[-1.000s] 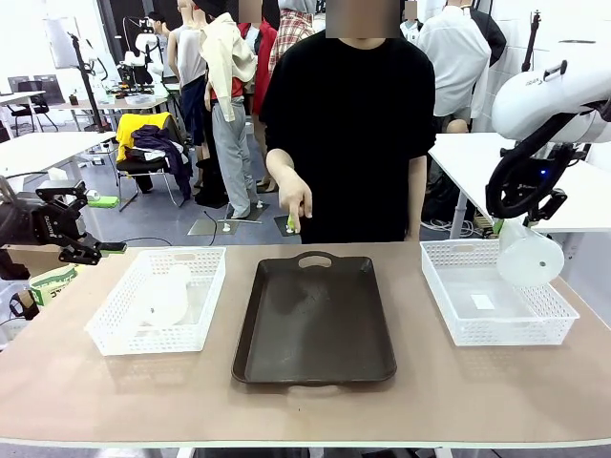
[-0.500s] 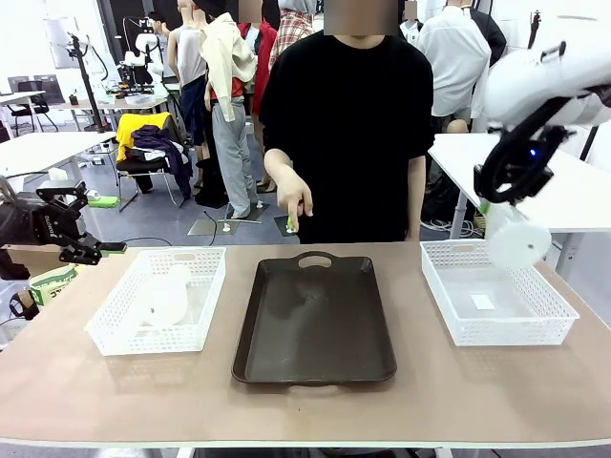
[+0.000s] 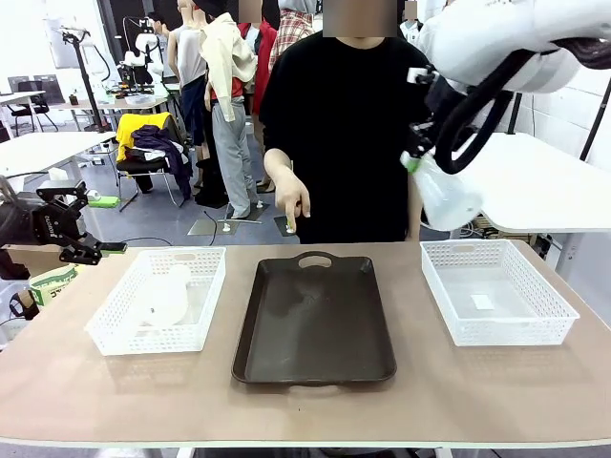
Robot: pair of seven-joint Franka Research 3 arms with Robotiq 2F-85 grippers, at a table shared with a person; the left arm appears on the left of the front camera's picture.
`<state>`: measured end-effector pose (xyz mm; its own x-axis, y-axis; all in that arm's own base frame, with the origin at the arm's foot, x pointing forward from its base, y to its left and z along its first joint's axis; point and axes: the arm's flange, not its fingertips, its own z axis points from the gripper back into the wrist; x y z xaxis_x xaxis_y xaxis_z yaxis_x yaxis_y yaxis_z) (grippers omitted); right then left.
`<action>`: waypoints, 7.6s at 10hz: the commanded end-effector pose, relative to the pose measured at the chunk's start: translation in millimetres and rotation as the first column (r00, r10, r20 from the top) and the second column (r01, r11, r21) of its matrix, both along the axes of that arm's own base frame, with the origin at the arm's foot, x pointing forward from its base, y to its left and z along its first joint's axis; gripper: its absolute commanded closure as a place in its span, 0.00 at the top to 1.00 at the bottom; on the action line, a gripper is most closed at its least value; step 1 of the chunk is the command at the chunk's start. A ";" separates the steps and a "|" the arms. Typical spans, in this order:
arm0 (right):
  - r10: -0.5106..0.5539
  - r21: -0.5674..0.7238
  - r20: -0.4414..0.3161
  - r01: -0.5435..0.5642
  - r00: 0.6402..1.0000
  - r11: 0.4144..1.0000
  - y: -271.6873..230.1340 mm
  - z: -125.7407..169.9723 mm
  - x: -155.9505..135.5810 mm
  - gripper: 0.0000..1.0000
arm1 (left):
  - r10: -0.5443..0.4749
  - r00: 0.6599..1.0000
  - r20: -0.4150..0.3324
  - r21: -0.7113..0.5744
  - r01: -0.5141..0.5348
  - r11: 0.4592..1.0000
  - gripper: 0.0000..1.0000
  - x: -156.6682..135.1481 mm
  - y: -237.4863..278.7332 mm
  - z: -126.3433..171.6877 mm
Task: Prepare the laboratory tools.
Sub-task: While moving the picked Big flask to the Handle tray indicated by the person, stop as directed by the person, then place the picked Big flask upright in the Handle tray as instructed by the person.
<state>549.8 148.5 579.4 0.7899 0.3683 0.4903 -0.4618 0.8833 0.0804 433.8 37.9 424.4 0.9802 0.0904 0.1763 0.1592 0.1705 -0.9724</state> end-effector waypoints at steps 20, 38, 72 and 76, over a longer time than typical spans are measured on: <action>0.529 0.084 0.136 -0.542 0.838 0.836 123.3 -42.6 -25.6 0.00 | 0.003 1.000 0.003 -0.005 -0.003 1.000 1.00 -0.7 1.4 1.4; 0.529 0.084 0.136 -0.542 0.838 0.836 123.3 -42.6 -25.6 0.00 | 0.003 1.000 0.003 -0.005 -0.003 1.000 1.00 -0.7 1.4 1.4; 0.437 0.218 0.703 -0.755 0.561 0.619 158.9 -123.5 -8.9 0.00 | 0.003 1.000 0.003 -0.005 -0.003 1.000 1.00 -0.7 1.4 1.4; 0.398 0.134 0.859 -0.890 0.324 0.435 149.3 -192.7 -11.8 0.00 | 0.003 1.000 0.003 -0.005 -0.003 1.000 1.00 -0.7 1.4 1.4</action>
<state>541.7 303.2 410.0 -0.1923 0.1517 0.9695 -0.9662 0.1438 -0.2141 433.8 38.1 424.4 0.9801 0.0909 0.1763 0.1590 0.1713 -0.9723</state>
